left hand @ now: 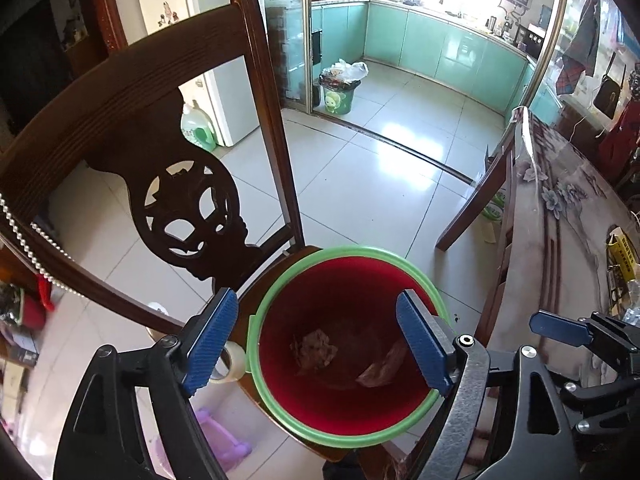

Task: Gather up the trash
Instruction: 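Move both open tools back over the table trash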

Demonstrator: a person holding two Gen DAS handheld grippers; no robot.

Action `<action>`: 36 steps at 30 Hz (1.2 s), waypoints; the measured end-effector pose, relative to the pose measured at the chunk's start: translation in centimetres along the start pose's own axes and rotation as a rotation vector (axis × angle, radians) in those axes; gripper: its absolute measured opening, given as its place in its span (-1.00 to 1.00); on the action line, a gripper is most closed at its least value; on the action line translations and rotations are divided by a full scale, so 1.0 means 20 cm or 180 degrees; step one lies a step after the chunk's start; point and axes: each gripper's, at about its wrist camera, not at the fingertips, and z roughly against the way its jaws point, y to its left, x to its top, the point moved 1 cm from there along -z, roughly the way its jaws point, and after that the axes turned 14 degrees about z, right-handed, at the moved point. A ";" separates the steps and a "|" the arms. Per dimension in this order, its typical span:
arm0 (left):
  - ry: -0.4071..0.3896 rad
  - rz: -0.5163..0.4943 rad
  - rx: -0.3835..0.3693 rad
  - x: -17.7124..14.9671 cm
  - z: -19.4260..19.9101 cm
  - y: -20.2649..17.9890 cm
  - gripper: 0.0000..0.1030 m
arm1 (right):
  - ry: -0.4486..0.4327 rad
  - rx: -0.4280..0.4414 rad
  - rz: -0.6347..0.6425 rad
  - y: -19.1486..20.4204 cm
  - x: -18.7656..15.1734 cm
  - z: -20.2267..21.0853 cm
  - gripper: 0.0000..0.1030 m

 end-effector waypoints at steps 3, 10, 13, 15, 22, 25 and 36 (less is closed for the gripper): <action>-0.0170 -0.0075 -0.0039 0.01 0.13 -0.06 0.58 | -0.0118 0.0021 -0.0048 0.00 -0.04 0.13 0.32; -0.0586 -0.0243 -0.0228 -0.04 0.48 -0.27 0.58 | -0.0469 -0.0184 -0.0056 -0.01 -0.27 0.60 0.32; -0.0723 -0.0288 -0.0304 -0.11 0.61 -0.39 0.58 | -0.0625 -0.0270 -0.0118 -0.06 -0.40 0.84 0.32; -0.0792 -0.0306 -0.0339 -0.16 0.69 -0.48 0.58 | -0.0720 -0.0310 -0.0165 -0.10 -0.50 0.98 0.32; -0.0613 -0.0525 -0.0699 -0.49 0.81 -0.88 0.64 | -0.0797 -0.0656 -0.0396 -0.36 -0.96 1.46 0.32; -0.0305 -0.0715 -0.1004 -0.67 0.78 -1.09 0.64 | -0.0761 -0.0911 -0.0614 -0.54 -1.19 1.65 0.32; 0.0984 -0.1533 -0.1589 -1.35 0.55 -1.72 0.64 | -0.0716 -0.1572 -0.1457 -1.14 -1.76 2.10 0.32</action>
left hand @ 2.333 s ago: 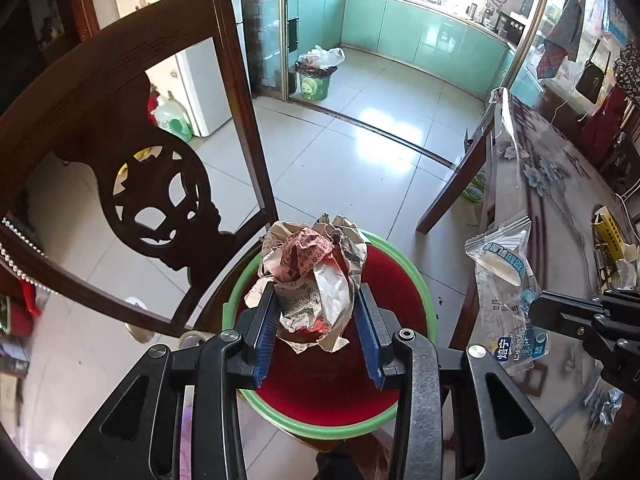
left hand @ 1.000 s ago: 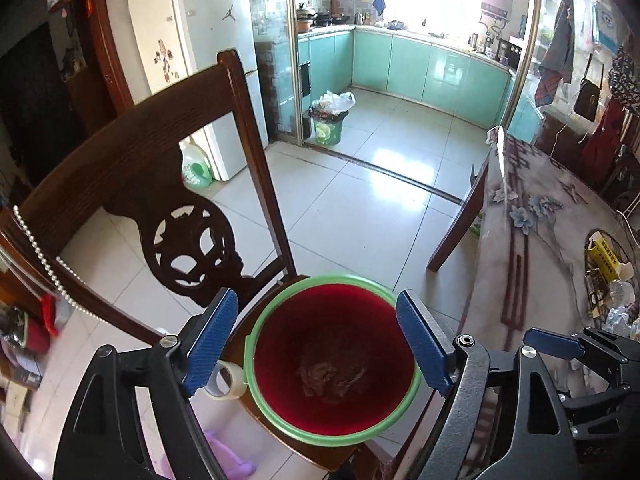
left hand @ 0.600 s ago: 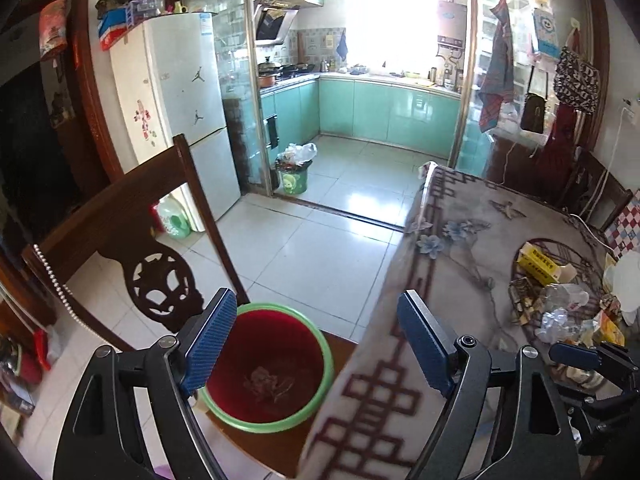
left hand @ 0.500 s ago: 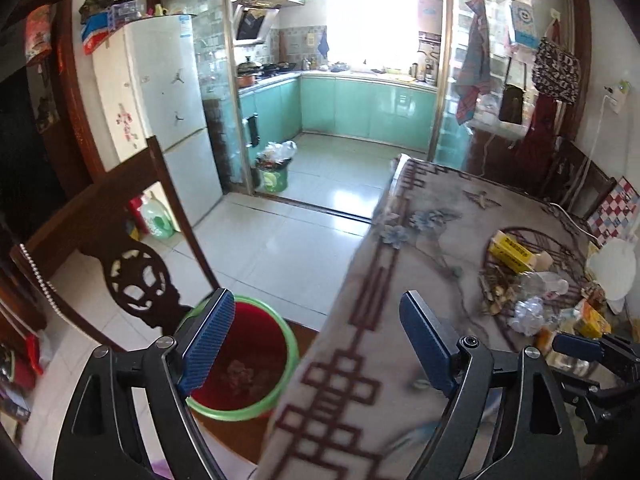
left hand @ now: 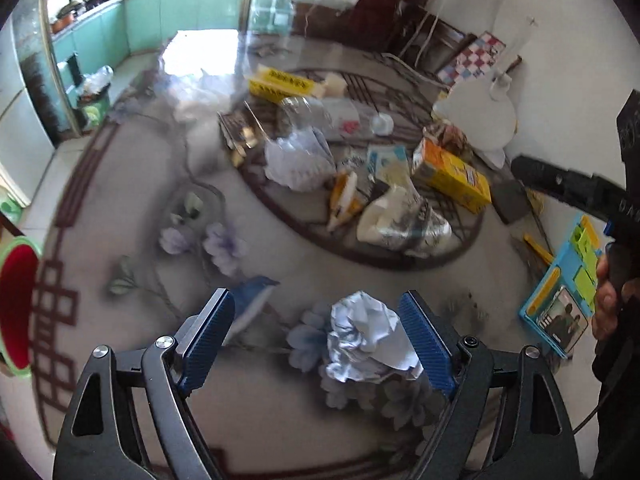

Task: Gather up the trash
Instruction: 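Grasp the crumpled white paper with the left tool while the right tool grasps a blue-white snack bag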

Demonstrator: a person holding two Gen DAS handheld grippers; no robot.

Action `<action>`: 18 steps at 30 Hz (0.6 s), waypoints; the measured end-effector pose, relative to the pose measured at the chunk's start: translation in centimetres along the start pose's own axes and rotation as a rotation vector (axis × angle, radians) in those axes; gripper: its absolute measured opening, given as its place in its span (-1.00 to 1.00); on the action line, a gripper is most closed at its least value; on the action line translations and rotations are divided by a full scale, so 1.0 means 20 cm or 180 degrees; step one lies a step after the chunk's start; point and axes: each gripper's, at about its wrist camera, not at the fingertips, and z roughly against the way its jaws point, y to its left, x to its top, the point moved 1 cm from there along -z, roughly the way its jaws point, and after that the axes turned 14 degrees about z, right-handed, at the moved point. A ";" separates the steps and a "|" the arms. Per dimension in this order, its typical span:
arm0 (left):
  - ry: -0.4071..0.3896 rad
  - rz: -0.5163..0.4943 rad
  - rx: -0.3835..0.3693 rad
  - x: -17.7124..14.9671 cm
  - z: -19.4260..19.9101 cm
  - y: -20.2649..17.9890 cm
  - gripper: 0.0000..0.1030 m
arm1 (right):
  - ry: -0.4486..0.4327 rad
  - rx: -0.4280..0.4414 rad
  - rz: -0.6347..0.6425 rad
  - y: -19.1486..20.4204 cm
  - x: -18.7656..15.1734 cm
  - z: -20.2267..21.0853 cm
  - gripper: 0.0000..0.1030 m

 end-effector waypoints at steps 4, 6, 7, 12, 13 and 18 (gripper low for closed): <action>0.0353 0.0045 -0.0007 -0.07 -0.18 -0.05 0.57 | 0.0080 0.0017 -0.0065 -0.07 -0.01 -0.05 0.32; 0.0480 0.0110 -0.0021 -0.09 -0.24 -0.06 0.03 | 0.0110 0.0051 -0.0052 -0.07 0.00 -0.10 0.32; 0.0560 0.0164 -0.0112 -0.10 -0.27 -0.06 -0.25 | 0.0121 0.0065 -0.0034 -0.04 0.00 -0.13 0.32; 0.0447 0.0184 -0.0146 -0.08 -0.22 -0.07 -0.60 | 0.0274 0.0153 0.0009 0.00 0.08 -0.35 0.32; 0.0363 0.0161 -0.0091 -0.07 -0.19 -0.07 -0.61 | 0.0312 0.0177 0.0022 0.00 0.09 -0.39 0.32; 0.0053 0.0313 0.0096 0.01 -0.06 0.00 -0.61 | 0.0499 0.0098 0.0165 0.05 0.14 -0.58 0.32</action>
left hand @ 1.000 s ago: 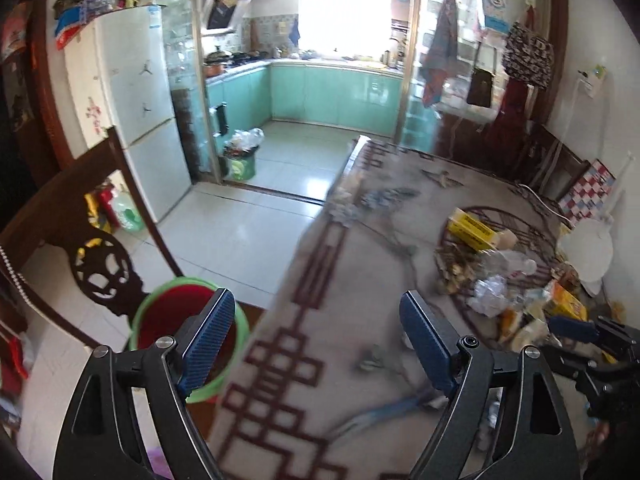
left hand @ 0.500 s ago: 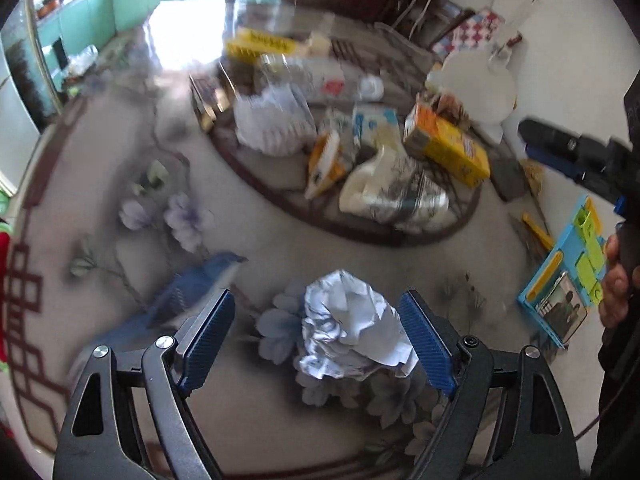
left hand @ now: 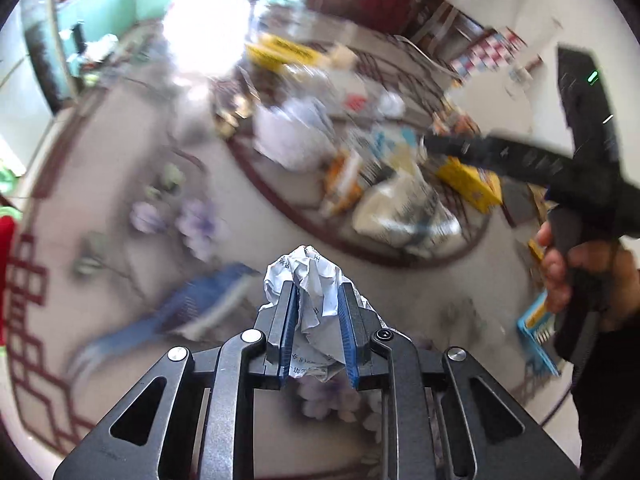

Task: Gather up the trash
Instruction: 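Grasp the crumpled white paper with the left tool while the right tool grasps a blue-white snack bag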

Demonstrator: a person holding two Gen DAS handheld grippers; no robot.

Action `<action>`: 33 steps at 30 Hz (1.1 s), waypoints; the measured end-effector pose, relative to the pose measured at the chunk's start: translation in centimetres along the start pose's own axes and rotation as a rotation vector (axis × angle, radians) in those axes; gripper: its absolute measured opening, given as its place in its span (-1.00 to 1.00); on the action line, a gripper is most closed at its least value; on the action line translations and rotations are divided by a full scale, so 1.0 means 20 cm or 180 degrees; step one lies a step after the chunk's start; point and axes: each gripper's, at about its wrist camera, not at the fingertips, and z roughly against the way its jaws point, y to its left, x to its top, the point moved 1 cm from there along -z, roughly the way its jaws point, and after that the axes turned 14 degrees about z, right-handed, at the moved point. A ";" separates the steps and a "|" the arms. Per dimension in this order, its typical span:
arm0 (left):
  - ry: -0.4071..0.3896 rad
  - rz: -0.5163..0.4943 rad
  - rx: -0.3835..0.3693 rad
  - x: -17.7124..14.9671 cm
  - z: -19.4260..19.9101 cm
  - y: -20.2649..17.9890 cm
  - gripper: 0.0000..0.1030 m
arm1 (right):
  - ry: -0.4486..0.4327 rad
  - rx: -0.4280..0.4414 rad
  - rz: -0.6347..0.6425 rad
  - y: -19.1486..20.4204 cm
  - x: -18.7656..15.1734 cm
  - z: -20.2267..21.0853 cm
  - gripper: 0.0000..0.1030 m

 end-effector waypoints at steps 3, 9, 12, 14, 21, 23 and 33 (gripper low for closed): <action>-0.0115 0.0143 0.0032 0.04 0.06 0.07 -0.60 | 0.0151 0.0030 -0.0175 -0.06 0.01 -0.13 0.32; -0.0233 0.0229 0.0134 0.09 0.10 0.13 -0.59 | 0.0421 0.0230 -0.0288 -0.13 -0.02 -0.34 0.20; -0.0232 0.0223 0.0164 0.10 0.10 0.14 -0.59 | 0.0380 0.0274 -0.0342 -0.15 -0.04 -0.36 -0.83; -0.0224 0.0220 0.0173 0.11 0.10 0.14 -0.59 | 0.0326 0.0313 -0.0389 -0.17 -0.05 -0.35 -0.86; -0.0329 0.0171 0.0256 0.14 0.14 0.11 -0.58 | -0.0151 0.0327 -0.0428 -0.12 -0.02 -0.07 -0.87; -0.0414 0.0141 0.0283 0.16 0.18 0.11 -0.58 | -0.0309 0.0296 -0.0374 -0.07 0.01 0.03 -0.87; -0.0777 0.0156 0.0360 0.25 0.36 0.20 -0.58 | -0.0838 0.0221 -0.0035 0.22 0.14 0.40 -0.87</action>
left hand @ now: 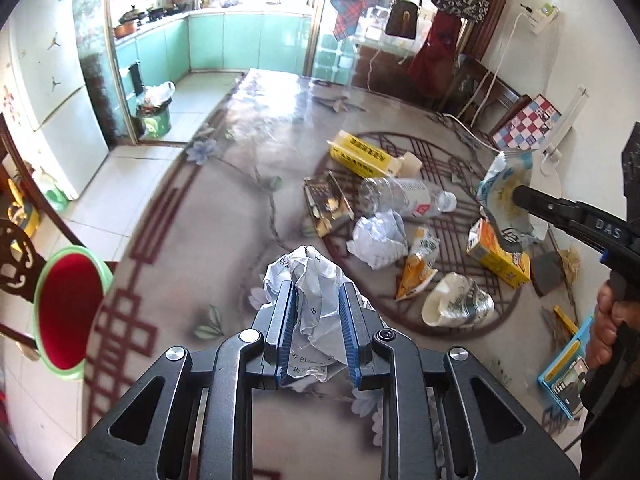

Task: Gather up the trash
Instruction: 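Carry both items over the red bucket and open both tools to drop them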

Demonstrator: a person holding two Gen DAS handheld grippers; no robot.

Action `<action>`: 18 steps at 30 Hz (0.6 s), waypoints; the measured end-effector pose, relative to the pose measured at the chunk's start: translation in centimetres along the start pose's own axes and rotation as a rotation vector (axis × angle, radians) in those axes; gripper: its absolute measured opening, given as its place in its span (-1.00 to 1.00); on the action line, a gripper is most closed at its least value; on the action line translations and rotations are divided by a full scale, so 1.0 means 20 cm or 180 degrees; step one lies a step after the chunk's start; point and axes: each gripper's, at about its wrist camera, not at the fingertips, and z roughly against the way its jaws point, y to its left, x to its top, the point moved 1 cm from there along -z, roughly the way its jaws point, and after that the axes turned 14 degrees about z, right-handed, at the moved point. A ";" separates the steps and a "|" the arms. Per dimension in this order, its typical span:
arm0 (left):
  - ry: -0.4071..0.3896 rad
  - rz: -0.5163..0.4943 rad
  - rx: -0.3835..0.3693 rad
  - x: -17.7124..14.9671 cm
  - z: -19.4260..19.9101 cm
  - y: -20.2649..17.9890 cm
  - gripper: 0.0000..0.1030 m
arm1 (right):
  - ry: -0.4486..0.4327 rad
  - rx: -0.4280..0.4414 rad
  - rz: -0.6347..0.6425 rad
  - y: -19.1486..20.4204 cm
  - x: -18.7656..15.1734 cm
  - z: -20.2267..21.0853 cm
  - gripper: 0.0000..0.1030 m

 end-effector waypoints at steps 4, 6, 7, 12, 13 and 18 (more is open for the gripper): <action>-0.0123 0.0027 0.0074 0.06 0.05 0.06 -0.58 | -0.0083 -0.0020 0.0105 0.13 0.05 0.06 -0.87; -0.0179 0.0042 0.0110 0.09 0.07 0.09 -0.58 | -0.0110 -0.0081 0.0146 0.18 0.07 0.07 -0.87; -0.0202 0.0053 0.0113 0.11 0.08 0.12 -0.58 | -0.0124 -0.0109 0.0165 0.20 0.08 0.08 -0.87; -0.0281 0.0083 0.0098 0.18 0.10 0.24 -0.58 | -0.0163 -0.0228 0.0182 0.31 0.13 0.10 -0.87; -0.0290 0.0084 0.0089 0.19 0.10 0.27 -0.58 | -0.0169 -0.0249 0.0181 0.32 0.14 0.10 -0.87; -0.0310 0.0066 0.0018 0.28 0.11 0.41 -0.58 | -0.0179 -0.0417 0.0214 0.47 0.20 0.07 -0.87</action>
